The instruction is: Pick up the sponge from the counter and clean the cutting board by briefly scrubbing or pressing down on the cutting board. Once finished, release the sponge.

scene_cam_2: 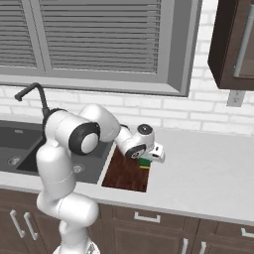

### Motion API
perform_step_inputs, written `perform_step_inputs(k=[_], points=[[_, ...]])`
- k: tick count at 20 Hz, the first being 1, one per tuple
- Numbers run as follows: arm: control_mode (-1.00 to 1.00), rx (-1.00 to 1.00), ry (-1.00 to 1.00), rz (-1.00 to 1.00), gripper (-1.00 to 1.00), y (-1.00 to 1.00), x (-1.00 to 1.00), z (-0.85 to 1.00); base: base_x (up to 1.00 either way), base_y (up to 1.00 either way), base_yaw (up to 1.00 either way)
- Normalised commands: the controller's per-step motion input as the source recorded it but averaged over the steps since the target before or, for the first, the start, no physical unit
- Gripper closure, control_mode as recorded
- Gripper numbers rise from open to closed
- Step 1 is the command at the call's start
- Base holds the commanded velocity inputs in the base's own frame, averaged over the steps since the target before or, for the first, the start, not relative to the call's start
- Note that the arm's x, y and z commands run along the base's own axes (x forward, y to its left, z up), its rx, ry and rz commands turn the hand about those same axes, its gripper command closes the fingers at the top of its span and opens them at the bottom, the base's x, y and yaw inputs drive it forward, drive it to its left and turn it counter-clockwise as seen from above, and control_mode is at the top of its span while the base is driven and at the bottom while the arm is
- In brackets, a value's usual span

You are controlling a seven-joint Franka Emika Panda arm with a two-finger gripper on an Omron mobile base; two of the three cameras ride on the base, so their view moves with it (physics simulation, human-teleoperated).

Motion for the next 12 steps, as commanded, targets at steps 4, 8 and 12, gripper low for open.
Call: perform_step_inputs(k=[4,8,12], points=[[-1.0,0.0,0.0,-0.02,1.0,0.0,-0.59,-0.14,0.0,0.0,0.0],[-1.0,0.0,-0.01,-0.03,1.0,0.0,-0.6,-0.15,0.0,0.0,0.0],[-1.0,0.0,-0.01,-0.03,1.0,0.0,-0.62,-0.14,0.0,0.0,0.0]])
